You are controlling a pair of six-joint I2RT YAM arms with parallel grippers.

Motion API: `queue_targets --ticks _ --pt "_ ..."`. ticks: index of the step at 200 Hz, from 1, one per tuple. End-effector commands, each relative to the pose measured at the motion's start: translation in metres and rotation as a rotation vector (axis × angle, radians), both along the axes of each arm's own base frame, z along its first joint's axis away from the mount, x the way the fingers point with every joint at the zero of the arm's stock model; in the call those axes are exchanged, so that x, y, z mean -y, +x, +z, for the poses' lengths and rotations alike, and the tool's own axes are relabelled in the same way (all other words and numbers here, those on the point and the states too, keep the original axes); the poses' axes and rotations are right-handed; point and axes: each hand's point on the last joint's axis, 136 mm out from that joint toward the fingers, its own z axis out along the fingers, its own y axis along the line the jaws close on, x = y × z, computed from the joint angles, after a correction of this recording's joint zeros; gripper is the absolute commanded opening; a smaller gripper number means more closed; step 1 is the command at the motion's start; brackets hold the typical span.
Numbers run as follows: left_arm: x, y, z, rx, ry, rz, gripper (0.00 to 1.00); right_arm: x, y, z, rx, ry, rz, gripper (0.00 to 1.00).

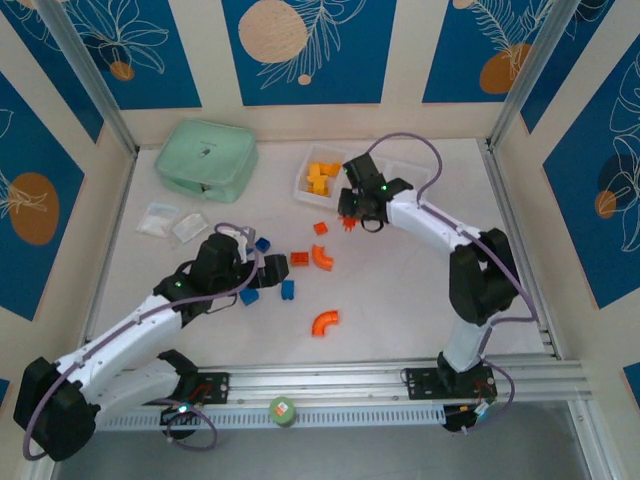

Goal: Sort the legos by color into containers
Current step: Place the lego in the container.

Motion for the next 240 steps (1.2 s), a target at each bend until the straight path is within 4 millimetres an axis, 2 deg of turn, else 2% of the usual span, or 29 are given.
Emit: queue_targets --ticks 1,34,57,80,99,121,151,190,240 --pt "0.011 0.019 0.025 0.071 -0.047 -0.006 0.99 0.006 0.029 -0.002 0.009 -0.008 0.025 0.29" --pt "0.02 0.033 0.028 0.076 -0.058 -0.009 0.99 0.016 0.077 -0.013 0.013 -0.01 -0.003 0.29" --pt "0.026 0.04 0.029 0.075 -0.069 -0.017 0.99 0.02 0.103 -0.02 0.011 -0.023 -0.017 0.3" --pt "0.03 0.043 0.03 0.07 -0.075 -0.03 0.99 0.019 0.117 -0.019 0.011 -0.021 -0.013 0.48" --pt "0.031 0.044 0.03 0.067 -0.079 -0.032 0.99 0.018 0.115 -0.006 0.034 -0.02 -0.006 0.53" --pt "0.032 0.043 0.033 0.071 -0.09 -0.035 0.99 0.01 0.1 0.014 0.072 -0.014 0.029 0.55" --pt "0.028 0.037 0.035 0.072 -0.099 -0.036 0.99 -0.006 0.064 0.029 0.077 -0.009 0.087 0.58" --pt "0.017 0.022 0.036 0.068 -0.106 -0.019 0.99 -0.026 0.009 0.023 0.037 -0.01 0.177 0.63" --pt "-0.005 0.002 0.026 0.061 -0.085 0.023 0.99 -0.047 -0.054 -0.002 -0.051 -0.041 0.299 0.67"
